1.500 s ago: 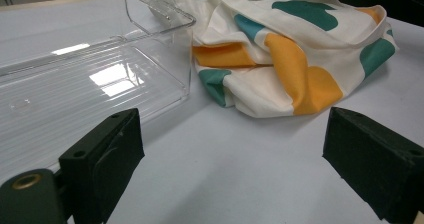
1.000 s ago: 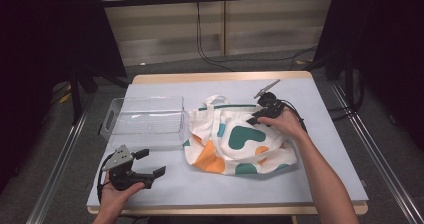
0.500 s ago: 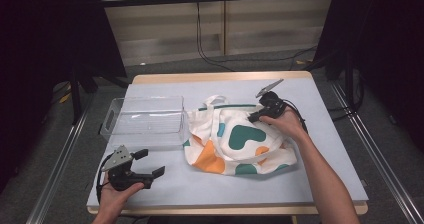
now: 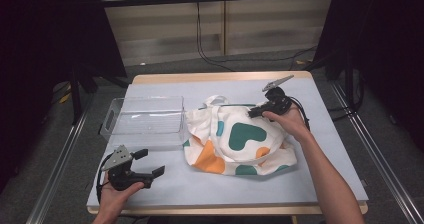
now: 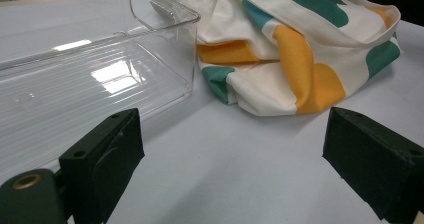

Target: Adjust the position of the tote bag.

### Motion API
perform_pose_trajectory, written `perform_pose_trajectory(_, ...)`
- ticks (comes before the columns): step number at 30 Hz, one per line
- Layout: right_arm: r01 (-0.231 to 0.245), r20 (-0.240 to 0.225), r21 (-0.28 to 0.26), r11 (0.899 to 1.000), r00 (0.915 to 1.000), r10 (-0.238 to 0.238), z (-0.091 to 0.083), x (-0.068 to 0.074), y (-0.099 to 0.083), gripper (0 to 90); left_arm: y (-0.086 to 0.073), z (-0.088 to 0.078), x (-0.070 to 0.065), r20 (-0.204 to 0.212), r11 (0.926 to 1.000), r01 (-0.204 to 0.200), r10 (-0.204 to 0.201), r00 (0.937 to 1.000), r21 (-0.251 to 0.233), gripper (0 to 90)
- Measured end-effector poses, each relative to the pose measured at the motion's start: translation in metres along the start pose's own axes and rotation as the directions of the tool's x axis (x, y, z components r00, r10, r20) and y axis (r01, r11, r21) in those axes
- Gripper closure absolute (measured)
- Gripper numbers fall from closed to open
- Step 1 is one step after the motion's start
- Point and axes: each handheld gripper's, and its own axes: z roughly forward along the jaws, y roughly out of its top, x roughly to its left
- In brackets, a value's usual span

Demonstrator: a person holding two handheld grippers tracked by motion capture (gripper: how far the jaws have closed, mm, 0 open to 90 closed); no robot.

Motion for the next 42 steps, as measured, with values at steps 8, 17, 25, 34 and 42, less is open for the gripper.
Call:
perform_pose_trajectory(8, 0.005, -0.019, -0.026, 1.0, 0.9998, -0.005, -0.014, 0.005, 0.003, 82.2, 0.0, -0.001, -0.001, 0.007, 1.0, -0.001, 0.001, 1.0, 0.0, 9.4)
perform_pose_trajectory(17, 0.039, -0.037, -0.069, 0.997, 0.9984, -0.042, -0.025, 0.026, 0.002, 81.9, 0.001, -0.001, -0.004, 0.016, 1.0, -0.008, 0.008, 0.9998, 0.002, 9.9)
perform_pose_trajectory(25, 0.032, -0.092, -0.104, 0.994, 0.9948, -0.042, -0.028, 0.036, -0.012, 81.9, 0.001, 0.001, -0.003, 0.031, 1.0, -0.004, 0.004, 0.9995, 0.004, 10.5)
perform_pose_trajectory(34, 0.059, -0.112, -0.125, 0.99, 0.9911, -0.073, -0.035, 0.053, -0.016, 82.0, 0.001, 0.001, -0.003, 0.032, 0.9999, -0.007, 0.007, 0.9995, 0.009, 10.5)
perform_pose_trajectory(42, 0.075, -0.136, -0.145, 0.987, 0.9862, -0.095, -0.034, 0.072, -0.022, 82.1, 0.001, 0.001, -0.003, 0.033, 1.0, 0.0, -0.001, 0.9995, 0.005, 10.4)
